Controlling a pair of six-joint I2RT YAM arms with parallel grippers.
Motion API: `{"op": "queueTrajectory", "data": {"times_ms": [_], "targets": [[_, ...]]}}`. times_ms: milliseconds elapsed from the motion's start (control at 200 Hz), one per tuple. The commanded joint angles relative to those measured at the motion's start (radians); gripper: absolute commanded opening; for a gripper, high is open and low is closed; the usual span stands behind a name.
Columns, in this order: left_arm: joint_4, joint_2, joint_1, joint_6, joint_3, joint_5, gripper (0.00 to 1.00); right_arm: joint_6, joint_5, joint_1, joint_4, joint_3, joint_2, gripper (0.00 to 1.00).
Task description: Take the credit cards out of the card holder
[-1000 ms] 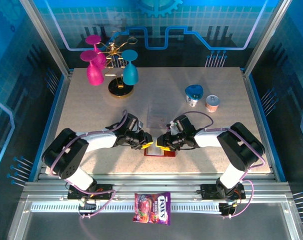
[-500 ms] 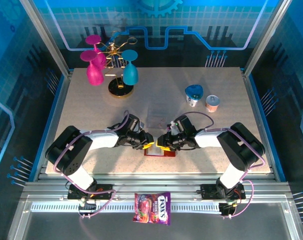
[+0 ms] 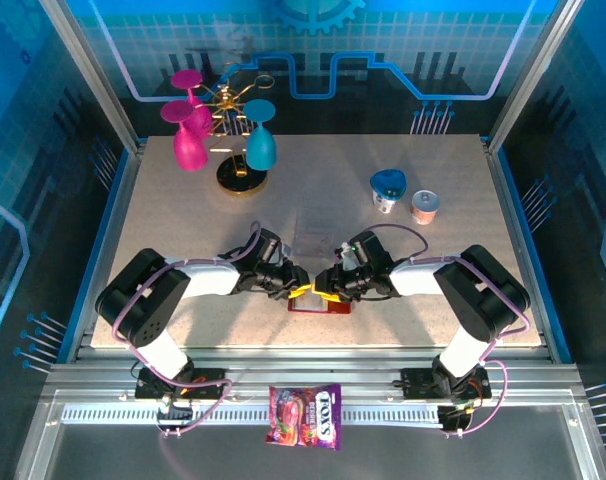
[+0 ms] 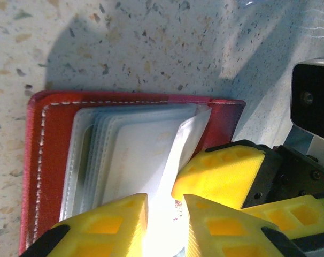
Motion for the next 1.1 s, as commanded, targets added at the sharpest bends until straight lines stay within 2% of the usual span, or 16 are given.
{"op": "queueTrajectory", "data": {"times_ms": [0, 260, 600, 866, 1096], "targets": [[0.003, 0.0, -0.008, -0.015, 0.023, 0.033, 0.24, 0.008, -0.008, -0.012, -0.018, -0.015, -0.026, 0.42], [-0.032, -0.017, -0.01, 0.0, 0.053, 0.039, 0.25, -0.065, 0.041, -0.042, -0.203, 0.015, -0.156, 0.44], [-0.081, 0.006, -0.035, 0.017, 0.141, 0.054, 0.31, -0.183, 0.121, -0.162, -0.445, 0.025, -0.355, 0.45], [-0.085, 0.089, -0.073, 0.017, 0.234, 0.069, 0.41, -0.224, 0.121, -0.257, -0.537, -0.011, -0.482, 0.46], [-0.077, 0.179, -0.108, 0.011, 0.308, 0.084, 0.45, -0.231, 0.109, -0.285, -0.576, -0.039, -0.538, 0.46]]}}
